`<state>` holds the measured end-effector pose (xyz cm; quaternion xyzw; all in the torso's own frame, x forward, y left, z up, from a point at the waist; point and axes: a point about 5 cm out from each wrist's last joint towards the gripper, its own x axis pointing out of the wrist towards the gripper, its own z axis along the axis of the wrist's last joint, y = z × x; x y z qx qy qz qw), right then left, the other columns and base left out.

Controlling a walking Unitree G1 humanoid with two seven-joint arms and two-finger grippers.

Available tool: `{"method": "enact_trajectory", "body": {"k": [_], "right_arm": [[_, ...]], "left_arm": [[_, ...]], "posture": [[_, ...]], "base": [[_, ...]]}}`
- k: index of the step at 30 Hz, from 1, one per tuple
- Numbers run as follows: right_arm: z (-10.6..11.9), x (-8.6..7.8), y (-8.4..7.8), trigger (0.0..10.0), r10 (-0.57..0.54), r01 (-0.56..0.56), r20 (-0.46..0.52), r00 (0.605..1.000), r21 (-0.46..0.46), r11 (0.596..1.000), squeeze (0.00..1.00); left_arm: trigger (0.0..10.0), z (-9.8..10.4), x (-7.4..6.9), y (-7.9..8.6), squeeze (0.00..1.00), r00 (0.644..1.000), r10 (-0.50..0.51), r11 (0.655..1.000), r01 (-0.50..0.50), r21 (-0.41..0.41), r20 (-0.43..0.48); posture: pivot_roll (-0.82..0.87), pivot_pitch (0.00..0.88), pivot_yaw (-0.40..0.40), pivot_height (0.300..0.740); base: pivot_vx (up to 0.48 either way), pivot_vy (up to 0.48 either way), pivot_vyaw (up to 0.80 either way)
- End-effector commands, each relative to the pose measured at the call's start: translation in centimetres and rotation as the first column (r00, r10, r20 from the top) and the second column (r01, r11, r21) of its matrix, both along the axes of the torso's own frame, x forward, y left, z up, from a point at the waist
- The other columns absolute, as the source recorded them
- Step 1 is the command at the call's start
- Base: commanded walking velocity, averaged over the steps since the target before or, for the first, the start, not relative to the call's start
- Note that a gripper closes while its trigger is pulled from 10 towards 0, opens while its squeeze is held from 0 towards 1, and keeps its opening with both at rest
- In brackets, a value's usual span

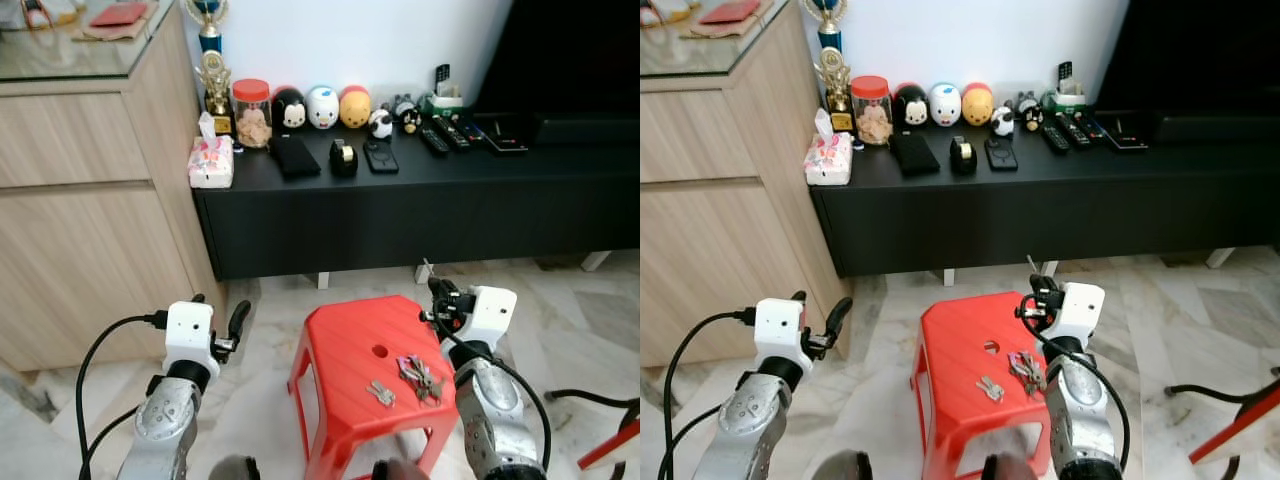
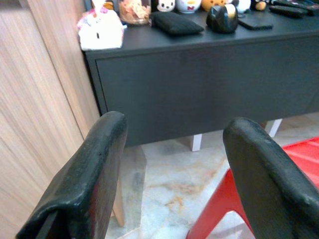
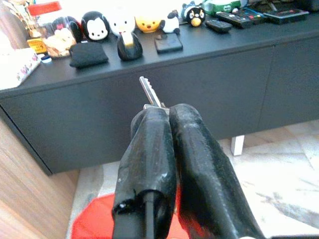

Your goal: Hang keys on a hook

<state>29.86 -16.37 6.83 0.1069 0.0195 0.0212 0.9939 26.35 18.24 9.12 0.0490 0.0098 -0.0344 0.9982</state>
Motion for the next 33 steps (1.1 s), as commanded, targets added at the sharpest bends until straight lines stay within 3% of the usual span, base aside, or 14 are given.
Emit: {"method": "enact_trajectory", "body": {"k": [1, 5, 33], "right_arm": [[1.12, 0.49, -0.04, 10.0, 0.005, -0.004, 0.036, 0.999, -0.006, 1.000, 0.00], [1.19, 0.44, 0.00, 10.0, 0.005, -0.005, 0.036, 0.999, -0.004, 1.000, 0.00], [1.03, 0.31, 0.22, 10.0, 0.019, -0.019, -0.023, 1.000, 0.000, 1.000, 0.00]], "left_arm": [[10.0, -0.07, 0.15, -0.15, 0.00, 1.000, -0.004, 1.000, 0.005, -0.007, 0.006], [10.0, -0.21, 0.21, 0.06, 0.00, 1.000, 0.000, 1.000, 0.000, -0.009, 0.005], [10.0, -0.27, -0.13, -0.11, 0.00, 1.000, -0.023, 0.999, 0.024, -0.025, 0.011]], "posture": [[0.03, 0.000, -0.081, 0.721], [0.03, 0.000, -0.078, 0.740], [0.04, 0.000, -0.087, 0.740]], "base": [[0.000, 0.000, 0.00], [0.000, 0.000, 0.00], [0.000, 0.000, 0.00]]}}
